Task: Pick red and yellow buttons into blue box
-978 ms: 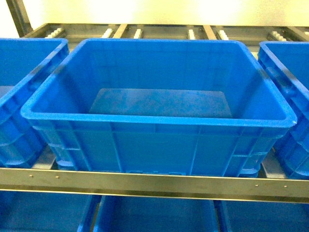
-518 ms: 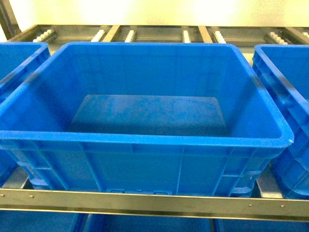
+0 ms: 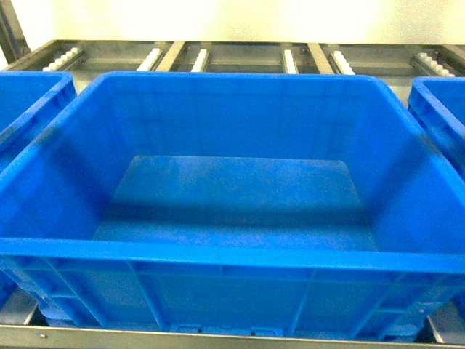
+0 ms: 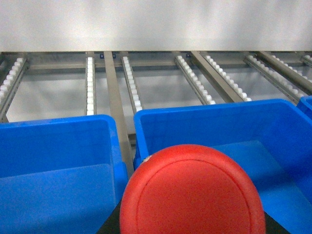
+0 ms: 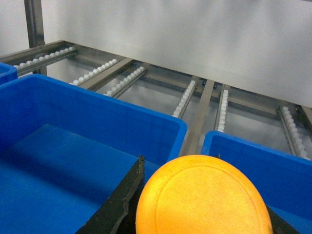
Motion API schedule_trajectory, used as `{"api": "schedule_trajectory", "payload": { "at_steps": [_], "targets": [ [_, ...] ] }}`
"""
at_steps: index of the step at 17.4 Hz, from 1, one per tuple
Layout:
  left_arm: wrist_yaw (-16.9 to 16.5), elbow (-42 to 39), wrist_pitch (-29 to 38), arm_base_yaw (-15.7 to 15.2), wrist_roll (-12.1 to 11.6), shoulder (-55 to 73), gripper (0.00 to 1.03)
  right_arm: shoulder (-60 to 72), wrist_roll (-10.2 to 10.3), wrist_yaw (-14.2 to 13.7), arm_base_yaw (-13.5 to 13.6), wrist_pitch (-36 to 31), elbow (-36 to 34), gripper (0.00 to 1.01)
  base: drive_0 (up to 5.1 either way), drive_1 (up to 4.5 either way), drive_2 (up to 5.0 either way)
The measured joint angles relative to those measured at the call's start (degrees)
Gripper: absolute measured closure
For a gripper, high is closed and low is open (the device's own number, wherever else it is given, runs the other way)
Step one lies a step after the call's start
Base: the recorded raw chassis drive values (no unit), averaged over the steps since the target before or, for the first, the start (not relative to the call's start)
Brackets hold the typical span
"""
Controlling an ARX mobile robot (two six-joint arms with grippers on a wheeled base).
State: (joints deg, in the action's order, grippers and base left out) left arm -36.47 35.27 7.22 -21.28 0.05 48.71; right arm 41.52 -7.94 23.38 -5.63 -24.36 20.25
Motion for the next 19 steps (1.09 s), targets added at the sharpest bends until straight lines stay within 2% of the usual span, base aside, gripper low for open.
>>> {"api": "schedule_trajectory", "payload": {
  "at_steps": [7,11,13,15,16,17,19],
  "targets": [
    [0.22,-0.02,0.09,-0.2,0.0,0.26,0.79,0.52,-0.04,0.0,0.04,-0.59,0.0,0.66,0.0,0.0,0.0],
    [0.0,-0.02,-0.02,0.07,0.0,0.15,0.79,6.78,-2.21,-0.44,2.01,-7.26,1.68,0.66,0.0,0.0,0.0],
    [-0.07,-0.02,-0.02,0.07,0.0,0.09,0.79,15.08,-6.45,-1.95,3.96,-10.51,5.2,0.66,0.0,0.0,0.0],
    [0.0,-0.02,-0.11,0.07,0.0,0.09,0.79,25.2,-15.23,-6.19,5.38,-13.2,8.17,0.66,0.0,0.0,0.0],
    [-0.13,-0.02,-0.07,0.07,0.0,0.09,0.79,32.7,-21.27,-6.45,10.88,-13.66,10.97,0.66,0.0,0.0,0.0],
    [0.02,-0.02,-0.09,0.04,0.0,0.09,0.79,37.29,-21.88,-6.51,15.43,-14.4,14.29,0.66,0.0,0.0,0.0],
    [0.0,-0.02,-0.07,0.07,0.0,0.09,0.79,41.83,-22.01,-7.72,18.16,-14.29,16.7,0.66,0.0,0.0,0.0]
  ]
}}
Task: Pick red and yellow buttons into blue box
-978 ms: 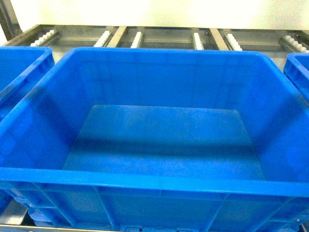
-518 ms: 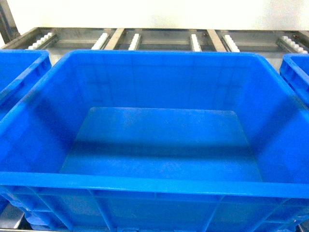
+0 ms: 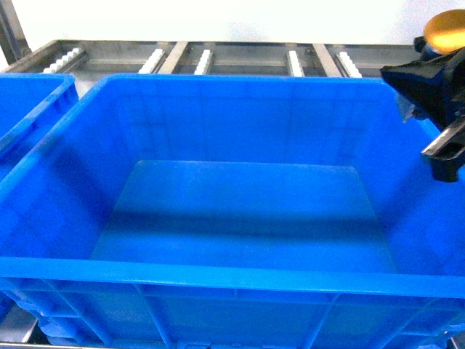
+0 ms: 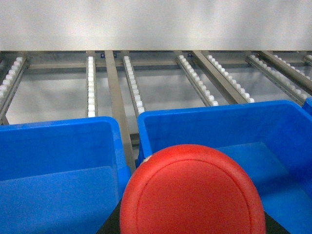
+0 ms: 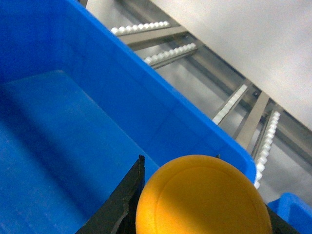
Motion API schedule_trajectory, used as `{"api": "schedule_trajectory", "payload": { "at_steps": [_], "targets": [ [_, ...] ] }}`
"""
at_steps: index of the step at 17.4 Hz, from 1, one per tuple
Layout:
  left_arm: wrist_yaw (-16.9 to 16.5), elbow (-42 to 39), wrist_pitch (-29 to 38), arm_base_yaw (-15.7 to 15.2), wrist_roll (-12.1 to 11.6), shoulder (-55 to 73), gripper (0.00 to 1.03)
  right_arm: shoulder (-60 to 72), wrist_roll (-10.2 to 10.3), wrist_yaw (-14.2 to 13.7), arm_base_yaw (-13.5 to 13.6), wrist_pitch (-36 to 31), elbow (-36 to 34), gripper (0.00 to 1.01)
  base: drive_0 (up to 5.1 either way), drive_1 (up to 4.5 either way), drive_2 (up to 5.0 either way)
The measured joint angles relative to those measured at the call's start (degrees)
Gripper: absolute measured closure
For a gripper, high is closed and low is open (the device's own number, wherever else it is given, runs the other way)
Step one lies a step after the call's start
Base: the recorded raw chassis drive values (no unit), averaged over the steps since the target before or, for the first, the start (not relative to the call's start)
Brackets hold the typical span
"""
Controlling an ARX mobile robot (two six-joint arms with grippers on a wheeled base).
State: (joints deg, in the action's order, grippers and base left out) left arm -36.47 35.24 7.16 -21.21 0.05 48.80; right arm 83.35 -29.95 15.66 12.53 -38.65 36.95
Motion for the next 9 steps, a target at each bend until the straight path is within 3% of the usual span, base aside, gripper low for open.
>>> {"api": "schedule_trajectory", "payload": {
  "at_steps": [3,7,9],
  "targets": [
    [0.0,0.0,-0.02,0.0,0.0,0.0,0.79,6.95,-1.44,-2.21,3.06,-1.44,5.14,0.66,0.0,0.0,0.0],
    [0.02,0.0,0.0,0.0,0.0,0.0,0.79,15.1,-2.62,-2.84,3.17,0.46,10.51,0.66,0.0,0.0,0.0],
    [0.0,0.0,-0.02,0.0,0.0,0.0,0.79,18.67,-1.73,-0.26,3.21,4.02,12.26,0.66,0.0,0.0,0.0]
  ]
}}
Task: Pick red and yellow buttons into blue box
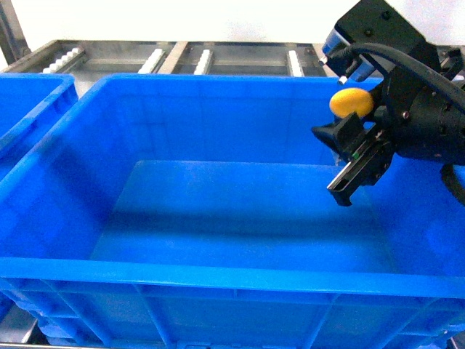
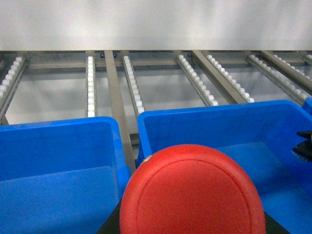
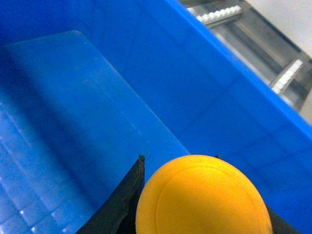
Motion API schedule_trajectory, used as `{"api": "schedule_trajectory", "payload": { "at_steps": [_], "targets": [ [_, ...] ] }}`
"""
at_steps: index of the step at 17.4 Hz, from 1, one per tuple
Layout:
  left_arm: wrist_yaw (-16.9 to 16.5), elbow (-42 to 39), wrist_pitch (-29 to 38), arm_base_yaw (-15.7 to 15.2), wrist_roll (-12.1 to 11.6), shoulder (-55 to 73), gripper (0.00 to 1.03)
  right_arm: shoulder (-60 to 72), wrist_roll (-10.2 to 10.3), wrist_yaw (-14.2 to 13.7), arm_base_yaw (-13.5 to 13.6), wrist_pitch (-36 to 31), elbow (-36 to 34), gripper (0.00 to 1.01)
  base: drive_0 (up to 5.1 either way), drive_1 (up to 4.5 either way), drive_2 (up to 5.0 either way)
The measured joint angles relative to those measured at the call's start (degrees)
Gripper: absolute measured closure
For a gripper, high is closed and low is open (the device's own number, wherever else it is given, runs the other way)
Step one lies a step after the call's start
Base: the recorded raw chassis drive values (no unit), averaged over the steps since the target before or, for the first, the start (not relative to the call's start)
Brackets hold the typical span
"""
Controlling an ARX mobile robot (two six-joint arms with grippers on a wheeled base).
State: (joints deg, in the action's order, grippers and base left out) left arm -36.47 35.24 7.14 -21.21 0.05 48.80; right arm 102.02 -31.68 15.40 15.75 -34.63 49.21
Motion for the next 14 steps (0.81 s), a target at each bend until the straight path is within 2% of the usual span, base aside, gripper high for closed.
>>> {"api": "schedule_trajectory", "payload": {
  "at_steps": [3,14],
  "targets": [
    [0.02,0.0,0.04,0.0,0.0,0.0,0.79,0.37,2.34,1.11,0.39,1.79,0.66,0.66,0.0,0.0,0.0],
    [0.02,0.0,0.02,0.0,0.0,0.0,0.8,0.37,3.15,1.18,0.48,2.03,0.66,0.66,0.0,0.0,0.0]
  ]
}}
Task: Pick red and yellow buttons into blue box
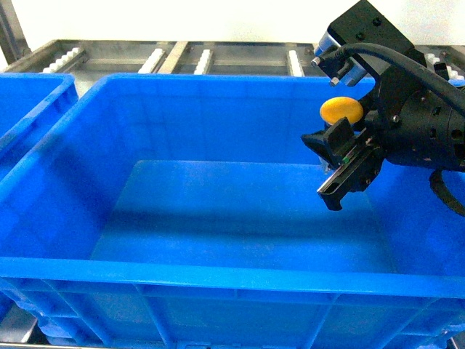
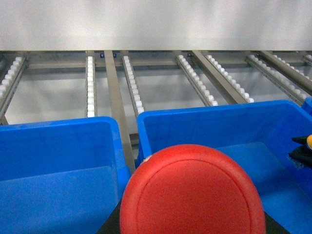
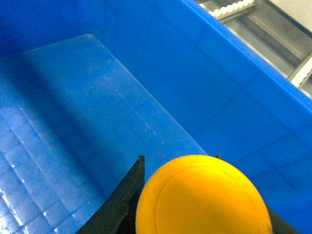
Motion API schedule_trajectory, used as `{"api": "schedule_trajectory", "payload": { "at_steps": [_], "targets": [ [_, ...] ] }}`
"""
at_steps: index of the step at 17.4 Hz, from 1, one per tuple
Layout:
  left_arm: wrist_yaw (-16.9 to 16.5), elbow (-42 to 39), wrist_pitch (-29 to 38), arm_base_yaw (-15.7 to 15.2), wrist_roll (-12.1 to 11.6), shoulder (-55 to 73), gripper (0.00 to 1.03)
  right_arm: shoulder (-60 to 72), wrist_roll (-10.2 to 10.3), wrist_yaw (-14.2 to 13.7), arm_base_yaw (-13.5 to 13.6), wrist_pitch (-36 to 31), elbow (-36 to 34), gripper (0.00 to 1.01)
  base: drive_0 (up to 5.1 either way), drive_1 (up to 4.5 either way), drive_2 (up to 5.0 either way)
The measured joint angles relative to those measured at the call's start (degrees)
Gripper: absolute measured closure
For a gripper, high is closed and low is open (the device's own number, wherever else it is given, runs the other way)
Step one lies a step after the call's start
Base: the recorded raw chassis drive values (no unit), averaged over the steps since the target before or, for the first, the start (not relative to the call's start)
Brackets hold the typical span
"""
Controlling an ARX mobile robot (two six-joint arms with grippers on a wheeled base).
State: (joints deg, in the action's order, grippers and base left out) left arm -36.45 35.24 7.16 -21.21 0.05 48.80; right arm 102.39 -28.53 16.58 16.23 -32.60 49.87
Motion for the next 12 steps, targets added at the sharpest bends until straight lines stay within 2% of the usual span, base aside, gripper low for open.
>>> {"api": "schedule_trajectory", "payload": {
  "at_steps": [4,5,6,8,9,10,12],
  "targets": [
    [0.0,0.0,0.0,0.0,0.0,0.0,0.8,0.0,0.04,0.13,0.0,0.26,0.02,0.66,0.0,0.0,0.0],
    [-0.02,0.0,0.0,0.0,0.0,0.0,0.8,-0.15,0.63,4.07,0.37,6.97,1.7,0.66,0.0,0.0,0.0],
    [0.0,0.0,0.02,0.0,0.0,0.0,0.8,-0.15,-0.15,9.22,1.22,13.94,3.69,0.66,0.0,0.0,0.0],
    [-0.02,0.0,0.0,0.0,0.0,0.0,0.8,-0.09,-3.1,15.74,3.98,21.53,6.21,0.66,0.0,0.0,0.0],
    [-0.07,0.0,0.0,0.0,0.0,0.0,0.8,-0.09,-4.52,16.63,5.29,22.8,6.73,0.66,0.0,0.0,0.0],
    [-0.02,0.0,-0.02,0.0,0.0,0.0,0.8,0.13,-4.59,17.79,5.57,23.52,7.04,0.66,0.0,0.0,0.0],
    [0.04,0.0,-0.02,-0.11,0.0,0.0,0.8,1.31,-6.95,17.18,5.44,25.29,7.5,0.66,0.0,0.0,0.0]
  ]
}}
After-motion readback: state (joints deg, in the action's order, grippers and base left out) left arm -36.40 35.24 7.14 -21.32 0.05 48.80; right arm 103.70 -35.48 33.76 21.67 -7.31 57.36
